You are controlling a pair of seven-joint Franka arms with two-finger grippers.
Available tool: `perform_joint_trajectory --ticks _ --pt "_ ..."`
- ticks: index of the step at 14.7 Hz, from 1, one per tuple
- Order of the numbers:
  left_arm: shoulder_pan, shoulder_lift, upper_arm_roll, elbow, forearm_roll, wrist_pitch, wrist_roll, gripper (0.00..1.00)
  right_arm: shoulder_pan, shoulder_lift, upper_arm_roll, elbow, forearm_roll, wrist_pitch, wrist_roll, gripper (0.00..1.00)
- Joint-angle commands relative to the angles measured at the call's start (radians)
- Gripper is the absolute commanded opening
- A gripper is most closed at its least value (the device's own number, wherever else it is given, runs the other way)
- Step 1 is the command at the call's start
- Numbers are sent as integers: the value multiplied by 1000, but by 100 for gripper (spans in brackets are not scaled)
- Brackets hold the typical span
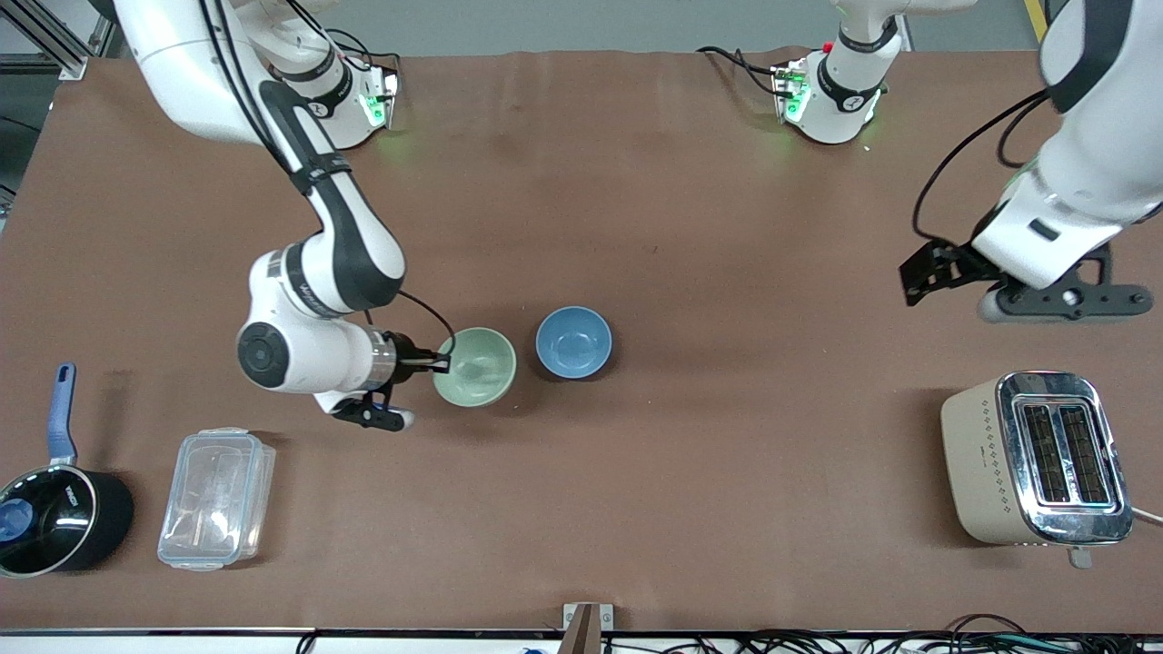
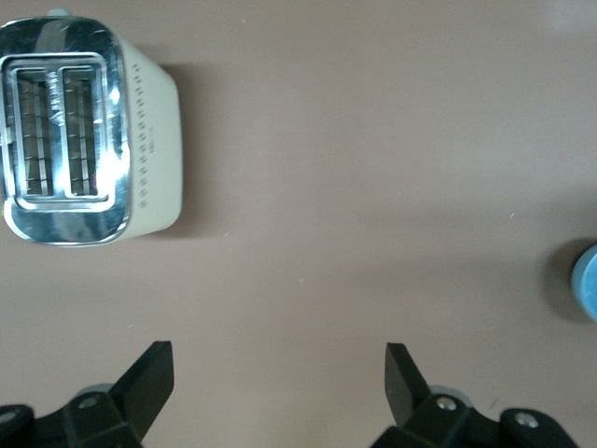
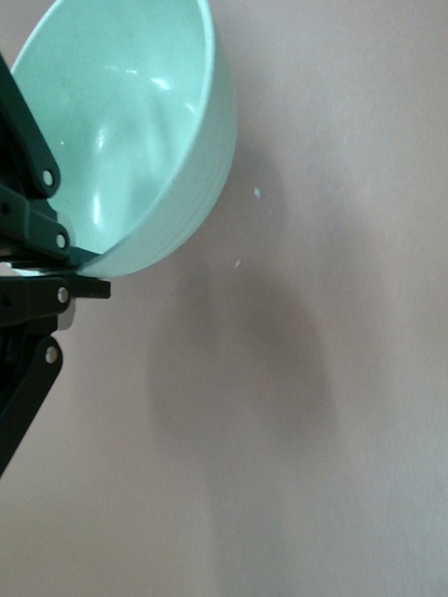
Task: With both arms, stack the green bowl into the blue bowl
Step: 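Carry the green bowl over the blue bowl while the left gripper withdraws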
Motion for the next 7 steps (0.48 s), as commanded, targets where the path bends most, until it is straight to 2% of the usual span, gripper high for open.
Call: perform_joint_trajectory --ticks 1,3,7 --pt "-31 -83 66 -81 -25 -33 76 100 30 58 -10 90 19 -11 74 2" --pt "-33 -109 95 -96 -56 -59 82 100 68 61 -10 91 18 0 79 2" --pt "-22 -129 94 -113 -60 -63 79 100 75 50 -10 91 19 -6 85 2"
